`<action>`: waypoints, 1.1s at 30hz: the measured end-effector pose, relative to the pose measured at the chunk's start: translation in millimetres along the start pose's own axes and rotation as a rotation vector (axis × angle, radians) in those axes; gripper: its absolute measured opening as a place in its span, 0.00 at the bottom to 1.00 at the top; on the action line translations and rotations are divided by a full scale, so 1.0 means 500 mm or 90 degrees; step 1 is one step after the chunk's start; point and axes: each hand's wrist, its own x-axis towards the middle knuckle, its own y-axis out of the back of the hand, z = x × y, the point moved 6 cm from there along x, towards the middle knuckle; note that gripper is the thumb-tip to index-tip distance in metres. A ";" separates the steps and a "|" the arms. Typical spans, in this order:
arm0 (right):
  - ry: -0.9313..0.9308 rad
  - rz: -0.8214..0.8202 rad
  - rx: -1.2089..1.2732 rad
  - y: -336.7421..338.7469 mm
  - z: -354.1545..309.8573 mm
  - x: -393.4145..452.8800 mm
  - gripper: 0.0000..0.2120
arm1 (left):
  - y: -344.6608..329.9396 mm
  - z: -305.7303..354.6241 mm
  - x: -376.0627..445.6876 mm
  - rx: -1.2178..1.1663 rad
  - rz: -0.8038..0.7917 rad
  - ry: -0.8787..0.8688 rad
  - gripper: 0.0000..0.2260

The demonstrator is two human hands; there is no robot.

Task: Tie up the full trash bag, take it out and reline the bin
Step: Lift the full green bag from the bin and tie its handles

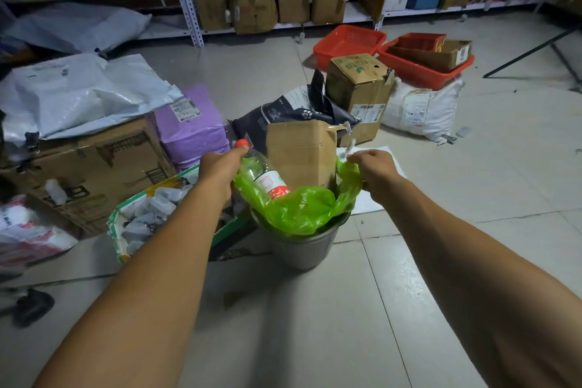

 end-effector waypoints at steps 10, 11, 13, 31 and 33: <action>0.016 0.050 -0.153 -0.033 -0.019 0.068 0.08 | -0.026 0.053 0.011 0.191 0.074 -0.179 0.06; 0.024 0.061 -0.116 -0.032 -0.022 0.074 0.07 | -0.028 0.055 0.011 0.179 0.080 -0.181 0.06; 0.030 0.084 -0.050 -0.028 -0.026 0.078 0.06 | -0.032 0.062 0.008 0.153 0.087 -0.193 0.06; 0.038 0.095 0.173 0.014 -0.050 0.019 0.07 | -0.033 0.071 0.010 -0.045 0.056 -0.165 0.07; 0.042 0.091 0.122 0.014 -0.043 0.022 0.06 | -0.037 0.063 0.016 -0.042 0.041 -0.148 0.07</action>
